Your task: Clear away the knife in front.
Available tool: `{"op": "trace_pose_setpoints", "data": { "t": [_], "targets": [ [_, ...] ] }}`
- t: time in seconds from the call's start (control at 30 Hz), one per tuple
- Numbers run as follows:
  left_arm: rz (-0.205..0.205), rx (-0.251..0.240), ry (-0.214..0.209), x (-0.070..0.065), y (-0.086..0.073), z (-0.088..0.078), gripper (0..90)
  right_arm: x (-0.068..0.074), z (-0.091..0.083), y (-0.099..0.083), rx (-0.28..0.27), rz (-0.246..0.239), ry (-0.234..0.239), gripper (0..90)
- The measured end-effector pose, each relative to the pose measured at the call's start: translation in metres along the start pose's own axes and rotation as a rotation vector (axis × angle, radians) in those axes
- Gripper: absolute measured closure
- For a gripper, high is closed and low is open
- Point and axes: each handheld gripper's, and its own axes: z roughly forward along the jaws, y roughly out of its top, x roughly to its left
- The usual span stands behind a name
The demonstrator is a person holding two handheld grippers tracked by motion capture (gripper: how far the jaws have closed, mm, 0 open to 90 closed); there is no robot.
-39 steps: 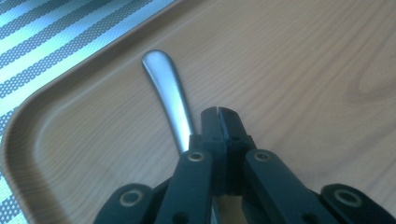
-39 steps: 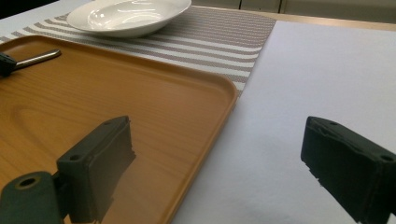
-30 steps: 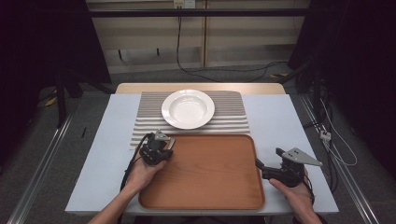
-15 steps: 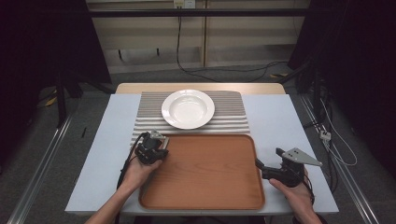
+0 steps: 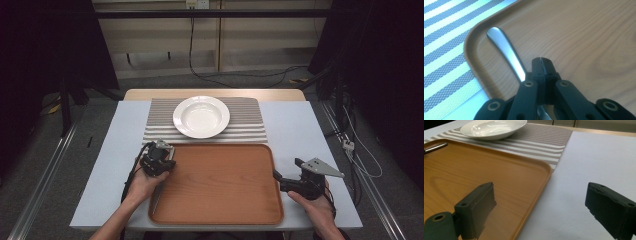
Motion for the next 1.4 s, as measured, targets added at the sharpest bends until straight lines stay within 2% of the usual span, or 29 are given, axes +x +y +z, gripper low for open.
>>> {"op": "trace_pose_setpoints", "data": {
  "t": [0.17, 0.33, 0.4, 0.57, 0.73, 0.77, 0.9, 0.97, 1.0, 1.07, 1.13, 1.23, 1.3, 1.4],
  "targets": [
    [-0.012, 0.004, -0.003, 0.004, -0.001, -0.001, 90.0, 0.0, 0.0, 0.0, 0.002, 0.002, -0.002, 8.7],
    [-0.004, 0.01, -0.001, 0.005, -0.002, -0.003, 90.0, 0.0, 0.0, 0.0, 0.001, 0.0, -0.002, 8.7],
    [-0.018, 0.005, -0.009, 0.006, -0.004, -0.003, 90.0, 0.001, 0.0, 0.0, 0.001, 0.0, -0.002, 8.6],
    [-0.015, -0.003, -0.016, 0.008, -0.009, -0.007, 90.0, 0.001, 0.0, 0.0, 0.002, -0.001, -0.004, 8.7],
    [-0.021, -0.006, -0.002, 0.008, -0.009, -0.007, 90.0, 0.001, 0.001, 0.0, 0.002, 0.0, -0.006, 8.7],
    [-0.019, -0.004, -0.022, 0.009, -0.01, -0.007, 90.0, 0.001, 0.0, 0.0, 0.001, -0.001, -0.005, 8.7],
    [-0.033, -0.053, -0.038, 0.008, -0.009, -0.01, 89.3, 0.001, 0.0, 0.0, 0.002, 0.0, -0.006, 8.7],
    [-0.035, -0.091, -0.029, 0.007, -0.008, -0.013, 84.7, 0.001, 0.0, 0.0, 0.002, -0.001, -0.006, 8.7],
    [-0.035, -0.108, -0.039, 0.007, -0.008, -0.015, 81.5, 0.001, 0.0, 0.0, 0.001, -0.001, -0.006, 8.7],
    [-0.048, -0.137, -0.031, 0.007, -0.007, -0.018, 71.8, 0.0, 0.0, 0.0, 0.0, 0.0, -0.006, 8.7],
    [-0.049, -0.165, -0.02, 0.006, -0.005, -0.021, 59.6, 0.0, 0.0, 0.0, 0.0, 0.0, -0.004, 8.7],
    [-0.044, -0.205, 0.01, 0.003, -0.002, -0.027, 36.7, 0.0, 0.0, 0.0, 0.001, 0.002, -0.005, 8.6],
    [-0.055, -0.226, 0.004, 0.004, -0.002, -0.031, 25.0, 0.0, 0.0, 0.0, 0.001, 0.004, -0.007, 8.6],
    [-0.06, -0.24, 0.041, 0.003, -0.003, -0.036, 8.2, 0.0, 0.0, 0.0, 0.002, 0.005, -0.008, 8.6]
  ]
}}
